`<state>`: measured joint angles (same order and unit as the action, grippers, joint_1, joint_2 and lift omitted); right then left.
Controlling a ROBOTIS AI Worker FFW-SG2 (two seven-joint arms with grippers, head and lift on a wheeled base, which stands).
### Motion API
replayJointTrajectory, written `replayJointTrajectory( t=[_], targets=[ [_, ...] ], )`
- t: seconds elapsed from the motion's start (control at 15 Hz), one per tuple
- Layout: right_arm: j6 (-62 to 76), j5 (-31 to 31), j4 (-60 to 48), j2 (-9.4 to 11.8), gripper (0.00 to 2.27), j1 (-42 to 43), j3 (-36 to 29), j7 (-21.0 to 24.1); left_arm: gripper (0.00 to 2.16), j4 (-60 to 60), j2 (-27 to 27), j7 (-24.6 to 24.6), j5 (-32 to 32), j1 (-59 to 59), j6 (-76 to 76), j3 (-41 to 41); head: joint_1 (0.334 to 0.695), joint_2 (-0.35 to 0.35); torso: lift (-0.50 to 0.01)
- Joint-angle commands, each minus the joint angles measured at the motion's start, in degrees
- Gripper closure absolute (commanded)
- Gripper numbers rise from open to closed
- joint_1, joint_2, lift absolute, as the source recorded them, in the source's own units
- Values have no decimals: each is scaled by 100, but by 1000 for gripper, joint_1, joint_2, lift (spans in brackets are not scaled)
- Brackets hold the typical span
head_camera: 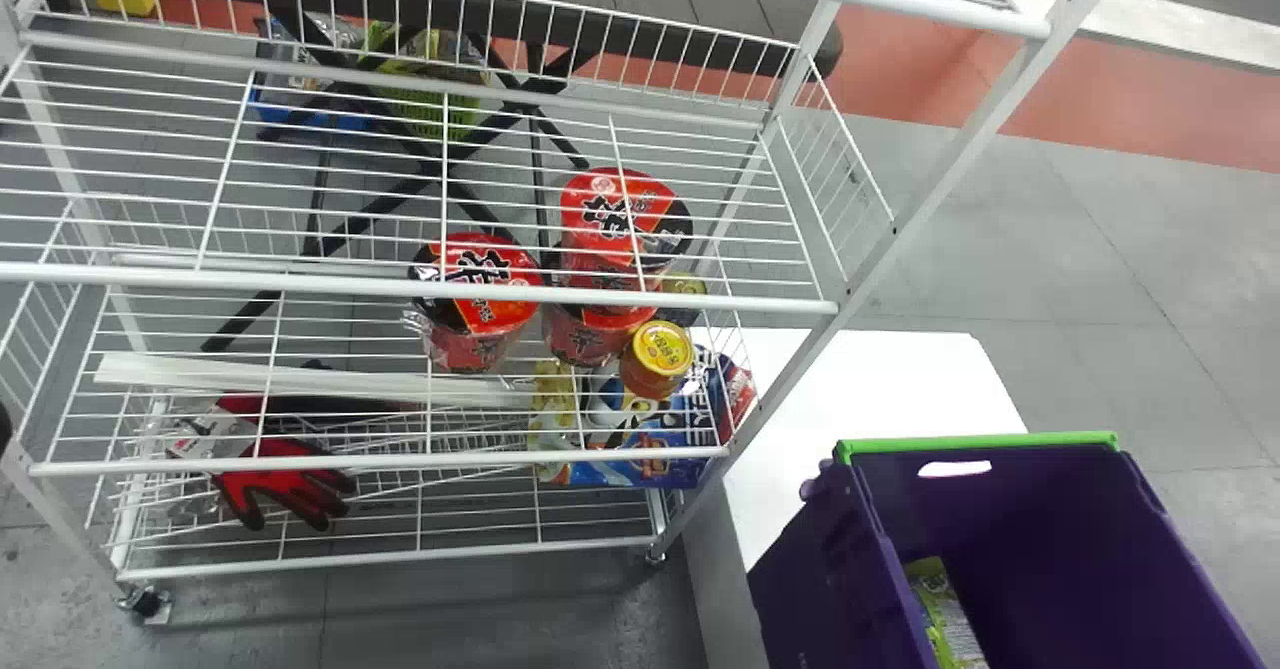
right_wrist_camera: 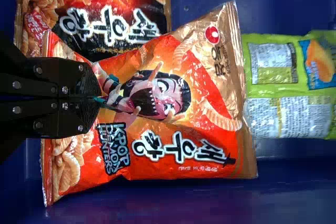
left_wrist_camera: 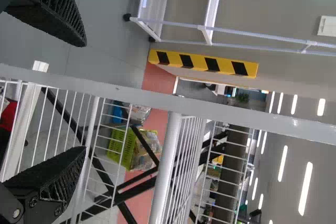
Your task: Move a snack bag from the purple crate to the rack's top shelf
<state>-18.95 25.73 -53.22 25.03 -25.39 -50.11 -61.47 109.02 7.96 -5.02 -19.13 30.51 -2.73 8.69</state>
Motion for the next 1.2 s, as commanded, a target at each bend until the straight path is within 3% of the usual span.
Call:
replayJointTrajectory(
  t=[0.0,1.13],
  targets=[
    [35,-24,-101,-24,1717,-19,2,-14,120,154,-32,45,50,157,49,-7,695,-350,-388],
    [229,-429,-523,-60,1717,-89,98,-348,124,726,-137,335,401,790,365,-148,695,-350,-321]
  ],
)
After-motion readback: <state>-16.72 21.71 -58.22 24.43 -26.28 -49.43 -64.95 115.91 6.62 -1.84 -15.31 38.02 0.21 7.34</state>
